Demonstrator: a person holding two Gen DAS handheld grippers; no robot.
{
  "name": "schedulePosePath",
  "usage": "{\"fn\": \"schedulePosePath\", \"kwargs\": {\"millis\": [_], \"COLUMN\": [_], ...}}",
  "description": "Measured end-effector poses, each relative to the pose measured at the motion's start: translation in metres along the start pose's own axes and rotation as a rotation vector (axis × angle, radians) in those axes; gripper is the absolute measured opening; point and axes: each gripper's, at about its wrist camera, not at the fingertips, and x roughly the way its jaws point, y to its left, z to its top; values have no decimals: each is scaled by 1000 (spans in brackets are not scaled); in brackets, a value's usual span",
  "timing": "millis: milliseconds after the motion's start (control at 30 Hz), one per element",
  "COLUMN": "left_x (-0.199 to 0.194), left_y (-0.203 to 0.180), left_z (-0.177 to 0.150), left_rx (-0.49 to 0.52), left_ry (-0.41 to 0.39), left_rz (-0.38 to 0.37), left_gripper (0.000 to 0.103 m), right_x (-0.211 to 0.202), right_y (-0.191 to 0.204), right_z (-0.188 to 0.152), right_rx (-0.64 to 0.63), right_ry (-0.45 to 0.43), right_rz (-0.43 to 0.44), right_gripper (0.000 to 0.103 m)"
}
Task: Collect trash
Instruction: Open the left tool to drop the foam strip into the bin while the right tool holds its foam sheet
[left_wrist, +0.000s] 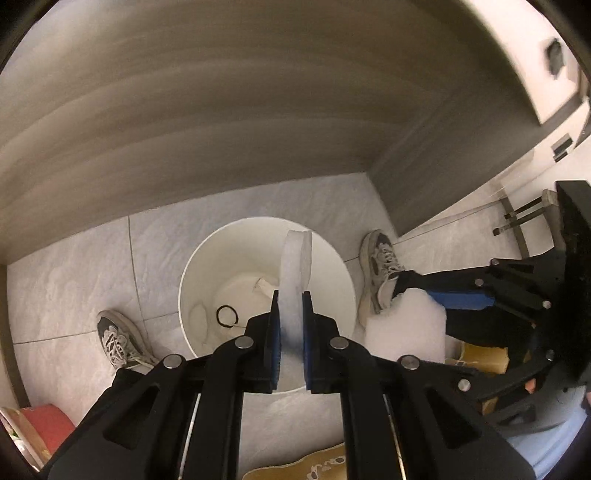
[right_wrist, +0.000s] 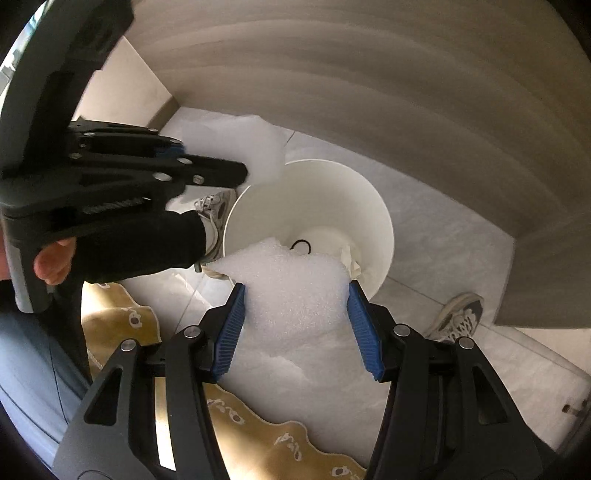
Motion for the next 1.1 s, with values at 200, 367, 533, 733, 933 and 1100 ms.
{"fn": "schedulePosePath", "kwargs": {"millis": [200,367,533,733,933,1100], "left_x": [22,28,29,21,13,12], "left_y": [3,7,13,36,58,68], "left_z": [9,10,9,8,11,11], "left_rx": [-1,-5,-22,-90,-180,-205], "left_ry": [39,49,41,12,-10,-11], "left_rz": [2,-3,30,47,104,144], "left_gripper": [8,8,42,83,92,95], "right_x": [13,18,24,36,49,62], "right_y": [-6,-11,-9,-6,-6,-3], "right_z": [8,9,12,19,22,25], "right_rx": [0,15,9,-5,-5,-18], "right_ry": [21,41,57,73,92,118], "right_rz": [11,17,19,15,6,7], "right_gripper": [52,52,52,52,52,52]}}
